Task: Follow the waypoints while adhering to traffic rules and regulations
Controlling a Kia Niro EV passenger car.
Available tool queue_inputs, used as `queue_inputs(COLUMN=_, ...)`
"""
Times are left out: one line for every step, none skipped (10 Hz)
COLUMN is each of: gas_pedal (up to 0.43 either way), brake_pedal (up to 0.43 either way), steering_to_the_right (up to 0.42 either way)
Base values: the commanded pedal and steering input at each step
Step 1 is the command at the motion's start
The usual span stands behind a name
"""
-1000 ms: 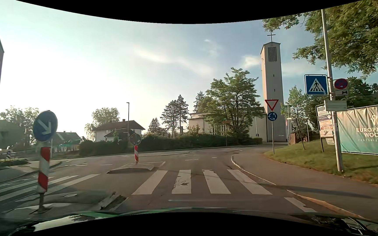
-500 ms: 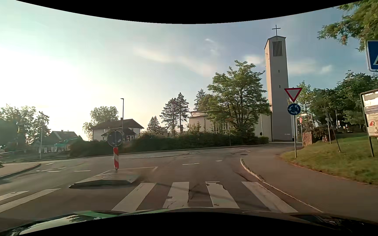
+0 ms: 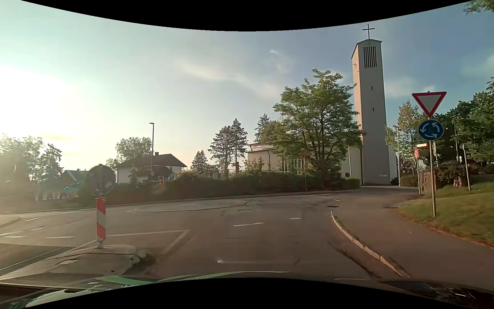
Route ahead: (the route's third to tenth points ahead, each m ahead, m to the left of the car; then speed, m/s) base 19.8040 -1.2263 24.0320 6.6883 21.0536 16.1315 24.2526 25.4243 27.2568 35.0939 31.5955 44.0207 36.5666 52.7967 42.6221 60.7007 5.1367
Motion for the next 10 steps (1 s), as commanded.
queue_inputs(gas_pedal=0.039, brake_pedal=0.000, steering_to_the_right=-0.006)
queue_inputs(gas_pedal=0.039, brake_pedal=0.000, steering_to_the_right=-0.006)
queue_inputs(gas_pedal=0.059, brake_pedal=0.000, steering_to_the_right=-0.003)
queue_inputs(gas_pedal=0.059, brake_pedal=0.000, steering_to_the_right=0.001)
queue_inputs(gas_pedal=0.059, brake_pedal=0.000, steering_to_the_right=0.007)
queue_inputs(gas_pedal=0.059, brake_pedal=0.000, steering_to_the_right=0.015)
queue_inputs(gas_pedal=0.059, brake_pedal=0.000, steering_to_the_right=0.028)
queue_inputs(gas_pedal=0.059, brake_pedal=0.000, steering_to_the_right=0.039)
queue_inputs(gas_pedal=0.059, brake_pedal=0.000, steering_to_the_right=0.053)
queue_inputs(gas_pedal=0.059, brake_pedal=0.000, steering_to_the_right=0.074)
